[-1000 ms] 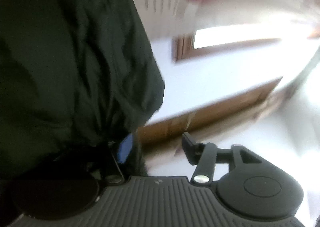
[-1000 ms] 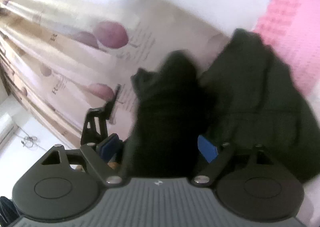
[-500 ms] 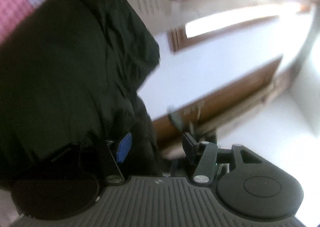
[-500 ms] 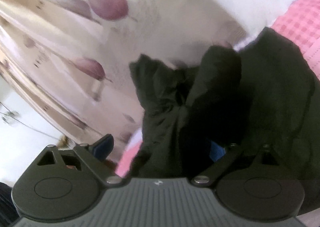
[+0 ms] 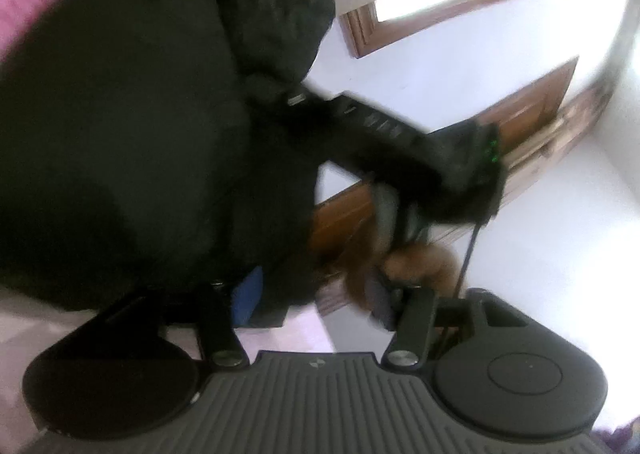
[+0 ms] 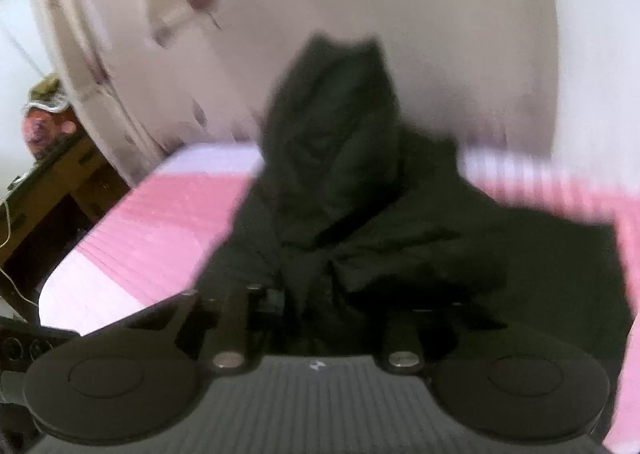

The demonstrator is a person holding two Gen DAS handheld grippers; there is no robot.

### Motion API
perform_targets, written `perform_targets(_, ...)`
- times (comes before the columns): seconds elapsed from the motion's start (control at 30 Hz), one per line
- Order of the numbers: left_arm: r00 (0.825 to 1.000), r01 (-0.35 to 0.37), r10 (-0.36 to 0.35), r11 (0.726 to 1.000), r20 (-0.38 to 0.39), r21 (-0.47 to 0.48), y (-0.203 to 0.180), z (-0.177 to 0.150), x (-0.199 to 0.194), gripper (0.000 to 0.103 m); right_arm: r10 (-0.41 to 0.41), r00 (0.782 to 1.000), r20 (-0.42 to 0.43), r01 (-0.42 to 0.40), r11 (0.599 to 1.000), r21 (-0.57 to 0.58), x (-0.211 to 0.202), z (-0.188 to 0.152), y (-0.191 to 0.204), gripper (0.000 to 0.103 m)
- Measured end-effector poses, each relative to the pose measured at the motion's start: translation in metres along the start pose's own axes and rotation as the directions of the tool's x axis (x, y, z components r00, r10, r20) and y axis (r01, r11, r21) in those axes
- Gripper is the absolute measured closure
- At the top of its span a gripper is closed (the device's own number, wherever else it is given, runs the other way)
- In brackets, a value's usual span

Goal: Fold large clothes

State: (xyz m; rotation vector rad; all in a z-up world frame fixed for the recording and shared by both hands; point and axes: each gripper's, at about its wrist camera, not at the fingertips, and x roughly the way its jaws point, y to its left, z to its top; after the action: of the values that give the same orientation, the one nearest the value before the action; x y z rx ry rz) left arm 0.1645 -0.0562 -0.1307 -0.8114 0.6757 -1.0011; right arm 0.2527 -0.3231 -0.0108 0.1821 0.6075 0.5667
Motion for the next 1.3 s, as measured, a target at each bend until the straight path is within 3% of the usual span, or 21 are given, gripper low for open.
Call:
perform_targets(0.03, 0.999, -0.033, 0.033, 0.999, 0.003, 0.029, -0.004, -0.001, -0.004, 0.020, -0.007, 1.000, 0.028, 0.007, 1.000, -0.004, -0.008, 0.000, 0.000, 0.086)
perform_targets(0.17, 0.987, -0.161, 0.158, 0.979, 0.040, 0.124, -0.012, -0.021, -0.018, 0.005, -0.015, 0.995, 0.103, 0.015, 1.000, 0.003, -0.034, 0.013, -0.010, 0.093)
perform_targets(0.33, 0.936, -0.351, 0.349, 0.912, 0.047, 0.213, -0.004, -0.031, 0.005, 0.005, -0.063, 0.989, 0.132, 0.058, 0.997, 0.043, -0.055, 0.013, -0.040, 0.095)
perform_targets(0.5, 0.939, -0.343, 0.340, 0.915, 0.054, 0.212, 0.000, -0.031, 0.019, 0.005, 0.014, 0.996, 0.090, -0.034, 0.974, 0.224, -0.045, -0.002, -0.069, 0.089)
perform_targets(0.53, 0.938, -0.346, 0.344, 0.911, 0.049, 0.223, -0.001, -0.031, 0.022, 0.005, 0.025, 0.997, 0.076, -0.045, 0.962, 0.268, -0.042, -0.003, -0.073, 0.084)
perform_targets(0.57, 0.937, -0.346, 0.346, 0.910, 0.040, 0.228, -0.002, -0.028, 0.027, 0.005, 0.022, 0.997, 0.068, -0.041, 0.952, 0.303, -0.039, -0.003, -0.075, 0.065)
perform_targets(0.6, 0.939, -0.340, 0.342, 0.912, 0.031, 0.230, -0.002, -0.029, 0.030, 0.004, 0.029, 0.998, 0.056, -0.046, 0.945, 0.325, -0.036, -0.003, -0.075, 0.033)
perform_targets(0.67, 0.940, -0.333, 0.341, 0.911, 0.009, 0.244, 0.000, -0.027, 0.038, 0.003, 0.066, 0.998, 0.009, -0.065, 0.940, 0.334, -0.030, -0.001, -0.068, 0.002)
perform_targets(0.77, 0.934, -0.339, 0.356, 0.909, -0.028, 0.244, 0.003, -0.025, 0.047, 0.002, 0.044, 0.997, -0.060, -0.023, 0.949, 0.315, -0.022, 0.007, -0.048, 0.002)
perform_targets(0.87, 0.948, -0.308, 0.317, 0.929, -0.013, 0.205, 0.010, -0.023, 0.047, 0.001, -0.016, 0.989, -0.148, 0.051, 0.971, 0.233, -0.004, 0.016, -0.023, 0.000)
perform_targets(0.97, 0.953, -0.299, 0.304, 0.935, 0.001, 0.193, 0.015, -0.030, 0.040, 0.001, -0.090, 0.973, -0.214, 0.112, 0.990, 0.090, 0.029, 0.013, 0.003, 0.003)
perform_targets(1.0, 0.953, -0.297, 0.302, 0.935, 0.005, 0.194, 0.015, -0.029, 0.041, 0.001, -0.113, 0.970, -0.215, 0.112, 0.994, -0.019, 0.038, 0.007, 0.015, 0.034)
perform_targets(1.03, 0.953, -0.299, 0.303, 0.934, 0.010, 0.196, 0.014, -0.031, 0.040, 0.001, -0.154, 0.964, -0.218, 0.124, 0.981, -0.148, 0.047, 0.002, 0.029, 0.052)
perform_targets(1.1, 0.950, -0.307, 0.311, 0.930, 0.016, 0.202, 0.015, -0.032, 0.040, 0.001, -0.180, 0.964, -0.198, 0.130, 0.962, -0.239, 0.048, 0.003, 0.047, 0.069)
perform_targets(1.2, 0.948, -0.315, 0.316, 0.927, 0.029, 0.202, 0.015, -0.034, 0.040, 0.000, -0.137, 0.987, -0.079, 0.110, 0.952, -0.284, 0.012, 0.025, 0.060, 0.078)
perform_targets(1.3, 0.947, -0.322, 0.319, 0.926, 0.046, 0.198, 0.015, -0.034, 0.042, 0.000, -0.153, 0.988, 0.028, 0.155, 0.956, -0.250, -0.027, 0.038, 0.045, 0.080)
